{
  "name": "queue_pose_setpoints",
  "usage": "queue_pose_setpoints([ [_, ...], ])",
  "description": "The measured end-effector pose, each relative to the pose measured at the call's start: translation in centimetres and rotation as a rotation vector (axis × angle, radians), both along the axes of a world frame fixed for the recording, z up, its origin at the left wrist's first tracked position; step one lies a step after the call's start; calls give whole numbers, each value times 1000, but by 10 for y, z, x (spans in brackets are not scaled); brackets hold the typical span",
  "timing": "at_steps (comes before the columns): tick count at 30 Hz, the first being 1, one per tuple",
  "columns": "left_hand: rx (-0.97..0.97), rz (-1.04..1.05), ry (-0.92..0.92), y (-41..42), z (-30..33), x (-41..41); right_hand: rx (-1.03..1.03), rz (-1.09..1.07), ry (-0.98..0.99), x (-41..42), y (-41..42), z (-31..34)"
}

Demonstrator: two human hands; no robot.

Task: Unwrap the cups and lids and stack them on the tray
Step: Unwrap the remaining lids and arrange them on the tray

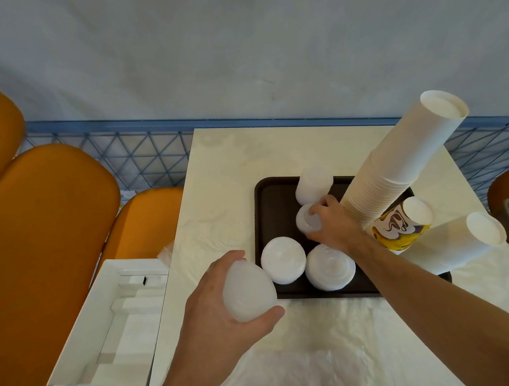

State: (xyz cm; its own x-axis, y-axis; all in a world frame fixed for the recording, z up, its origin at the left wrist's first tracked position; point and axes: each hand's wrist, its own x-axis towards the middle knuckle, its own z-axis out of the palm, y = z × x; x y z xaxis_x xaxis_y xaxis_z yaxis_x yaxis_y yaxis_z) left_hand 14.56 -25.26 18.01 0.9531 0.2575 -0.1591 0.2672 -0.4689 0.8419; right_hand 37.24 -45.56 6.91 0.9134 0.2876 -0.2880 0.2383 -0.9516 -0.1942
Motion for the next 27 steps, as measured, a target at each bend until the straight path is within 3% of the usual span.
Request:
queue_pose_setpoints([
  [27, 36, -16, 0, -4, 5, -2, 0, 6, 74, 4, 0, 5],
])
